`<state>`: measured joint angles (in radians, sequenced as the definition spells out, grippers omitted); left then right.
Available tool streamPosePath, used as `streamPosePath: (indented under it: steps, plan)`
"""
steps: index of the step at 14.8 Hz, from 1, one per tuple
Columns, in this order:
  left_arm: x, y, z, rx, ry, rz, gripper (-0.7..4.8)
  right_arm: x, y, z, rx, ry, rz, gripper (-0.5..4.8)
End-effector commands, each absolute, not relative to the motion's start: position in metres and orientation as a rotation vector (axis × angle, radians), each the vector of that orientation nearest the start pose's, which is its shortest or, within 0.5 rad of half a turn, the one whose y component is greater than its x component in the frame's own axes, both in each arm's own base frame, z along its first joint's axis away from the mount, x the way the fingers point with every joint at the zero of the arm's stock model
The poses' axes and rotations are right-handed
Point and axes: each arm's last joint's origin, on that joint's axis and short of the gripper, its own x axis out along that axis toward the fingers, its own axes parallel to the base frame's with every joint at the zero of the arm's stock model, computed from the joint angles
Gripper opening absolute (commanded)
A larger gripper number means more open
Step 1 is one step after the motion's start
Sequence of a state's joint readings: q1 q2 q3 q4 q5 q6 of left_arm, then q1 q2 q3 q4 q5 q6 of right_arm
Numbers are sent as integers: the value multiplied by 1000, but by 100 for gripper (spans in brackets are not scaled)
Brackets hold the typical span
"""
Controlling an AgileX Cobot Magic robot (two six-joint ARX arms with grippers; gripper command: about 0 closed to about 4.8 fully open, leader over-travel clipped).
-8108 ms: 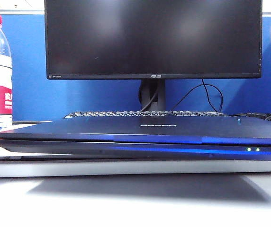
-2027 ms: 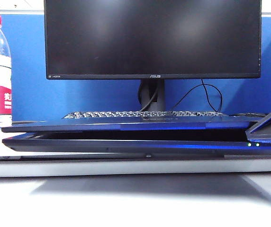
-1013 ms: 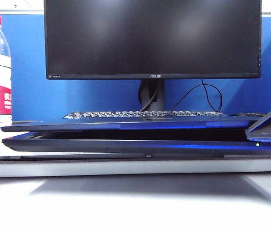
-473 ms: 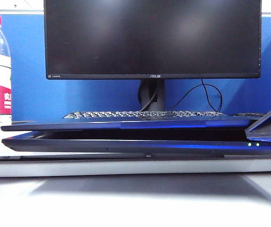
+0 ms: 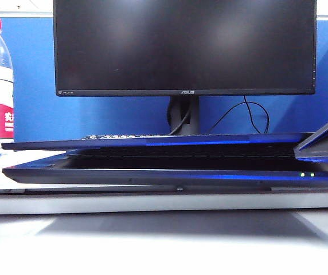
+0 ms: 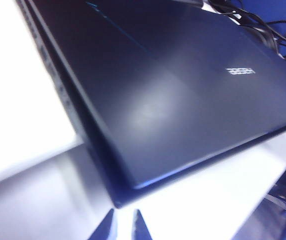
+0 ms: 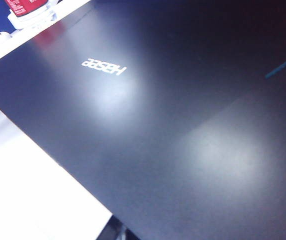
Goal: Open the lid of the black laptop.
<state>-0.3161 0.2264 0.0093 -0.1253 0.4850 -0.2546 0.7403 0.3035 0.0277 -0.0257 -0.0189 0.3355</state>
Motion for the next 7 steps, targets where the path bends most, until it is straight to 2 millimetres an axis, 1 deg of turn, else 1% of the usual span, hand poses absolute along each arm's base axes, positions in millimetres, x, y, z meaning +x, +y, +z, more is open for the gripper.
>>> streamPosePath:
  steps: [1,3,7]
  plan:
    - [92,-48,142,-268,409,-891,53,86,76,158,246,306,669,-6]
    - [92,-48,143,-239,379,-898,53,85,76,158,245,306,669,-6]
    - [97,-47,138,-215,418,-809,53,86,76,158,246,306,669,-6]
